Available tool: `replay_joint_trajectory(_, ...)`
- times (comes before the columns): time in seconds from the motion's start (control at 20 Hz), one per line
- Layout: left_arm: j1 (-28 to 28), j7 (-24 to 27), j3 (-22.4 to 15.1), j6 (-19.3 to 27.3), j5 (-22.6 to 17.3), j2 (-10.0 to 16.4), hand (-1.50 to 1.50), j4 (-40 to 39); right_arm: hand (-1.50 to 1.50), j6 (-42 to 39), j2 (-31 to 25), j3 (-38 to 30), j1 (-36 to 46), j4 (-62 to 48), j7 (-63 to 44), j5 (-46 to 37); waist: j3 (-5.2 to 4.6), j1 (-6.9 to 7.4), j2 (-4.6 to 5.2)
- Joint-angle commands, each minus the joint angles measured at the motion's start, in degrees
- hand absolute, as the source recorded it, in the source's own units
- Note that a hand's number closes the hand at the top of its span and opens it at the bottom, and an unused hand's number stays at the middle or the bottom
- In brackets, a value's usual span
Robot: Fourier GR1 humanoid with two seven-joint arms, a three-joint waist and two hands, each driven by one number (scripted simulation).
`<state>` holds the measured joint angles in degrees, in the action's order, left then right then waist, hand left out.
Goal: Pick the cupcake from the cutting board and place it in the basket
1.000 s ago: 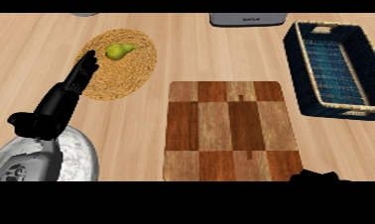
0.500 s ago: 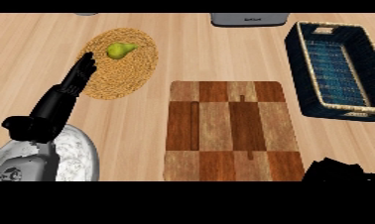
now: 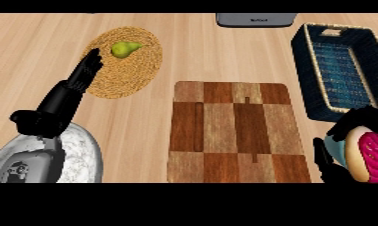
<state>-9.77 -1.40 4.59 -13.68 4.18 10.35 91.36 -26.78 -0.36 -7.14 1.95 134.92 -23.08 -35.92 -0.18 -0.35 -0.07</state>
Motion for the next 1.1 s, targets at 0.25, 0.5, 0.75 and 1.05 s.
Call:
replay_joint_trajectory(0.25,1.2,-0.2,-0.6,0.6,0.7,-0.8,0.00,1.2,1.50,-0.3,-7.9,-17.8,30.6,-5.7,-21.1,10.9,0.09,0.59,-0.14)
replay_joint_trajectory(0.5,0.3,-0.2,0.9,-1.1,-0.8,0.8,0.00,1.3,1.50,4.9,-17.5,-23.5,39.1,-20.9,-17.4,9.7,0.16,0.94,0.08)
replay_joint_trajectory(0.75,1.5,0.0,1.3,-2.2,-2.0,0.7,0.00,0.4,1.50,5.2,-25.0,-27.1,39.2,-35.1,-9.8,12.1,0.19,0.83,0.18)
replay_joint_trajectory(1.05,1.1,1.9,0.4,-1.2,0.1,0.1,0.00,-0.1,1.50,10.2,-26.8,-25.4,35.1,-47.6,2.8,9.5,0.20,1.00,0.32)
